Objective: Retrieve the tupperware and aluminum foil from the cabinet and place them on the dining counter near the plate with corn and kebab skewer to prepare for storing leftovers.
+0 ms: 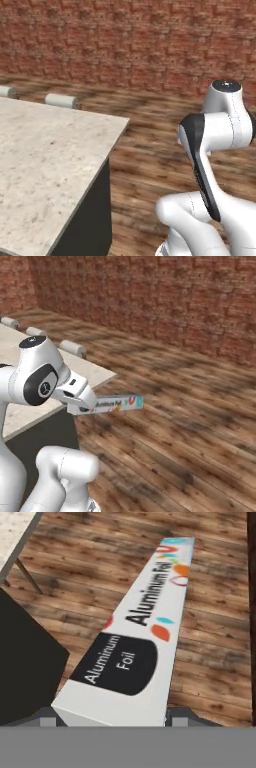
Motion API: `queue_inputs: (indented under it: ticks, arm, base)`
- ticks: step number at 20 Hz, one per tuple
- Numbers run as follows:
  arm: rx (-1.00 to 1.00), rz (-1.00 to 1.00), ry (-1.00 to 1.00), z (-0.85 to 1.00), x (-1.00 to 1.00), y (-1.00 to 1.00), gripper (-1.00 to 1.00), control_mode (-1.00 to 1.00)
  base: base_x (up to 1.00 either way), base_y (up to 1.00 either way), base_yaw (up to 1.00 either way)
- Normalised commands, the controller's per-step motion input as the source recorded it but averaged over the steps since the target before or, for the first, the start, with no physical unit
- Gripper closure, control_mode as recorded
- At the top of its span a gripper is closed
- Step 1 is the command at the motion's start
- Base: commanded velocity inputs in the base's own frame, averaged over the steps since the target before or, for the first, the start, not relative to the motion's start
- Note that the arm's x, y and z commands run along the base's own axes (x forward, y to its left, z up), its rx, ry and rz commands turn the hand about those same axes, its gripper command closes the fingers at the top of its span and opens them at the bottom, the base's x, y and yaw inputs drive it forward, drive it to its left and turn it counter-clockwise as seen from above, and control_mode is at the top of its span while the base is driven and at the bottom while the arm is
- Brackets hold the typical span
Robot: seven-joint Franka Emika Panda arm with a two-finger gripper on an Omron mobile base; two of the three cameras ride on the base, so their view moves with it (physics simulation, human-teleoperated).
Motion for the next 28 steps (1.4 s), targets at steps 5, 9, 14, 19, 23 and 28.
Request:
queue_inputs:
  ticks: [5,9,14,19,23,28]
  arm:
    - [0.00,0.00,0.00,0.00,0.00,0.00,1.00,1.00]
    - [0.00,0.00,0.00,0.00,0.00,0.00,1.00,1.00]
    - [0.00,0.00,0.00,0.00,0.00,0.00,1.00,1.00]
    - [0.00,0.00,0.00,0.00,0.00,0.00,1.00,1.00]
    - [0.00,0.00,0.00,0.00,0.00,0.00,1.00,1.00]
    - [0.00,0.00,0.00,0.00,0.00,0.00,1.00,1.00]
  base:
    - [1.00,-0.80,0.49]
    - [0.96,-0.97,0.43]
    - [0.85,-1.00,0.37]
    - [0.84,-1.00,0.38]
    - [0.84,-1.00,0.42]
    - [0.89,-0.88,0.50]
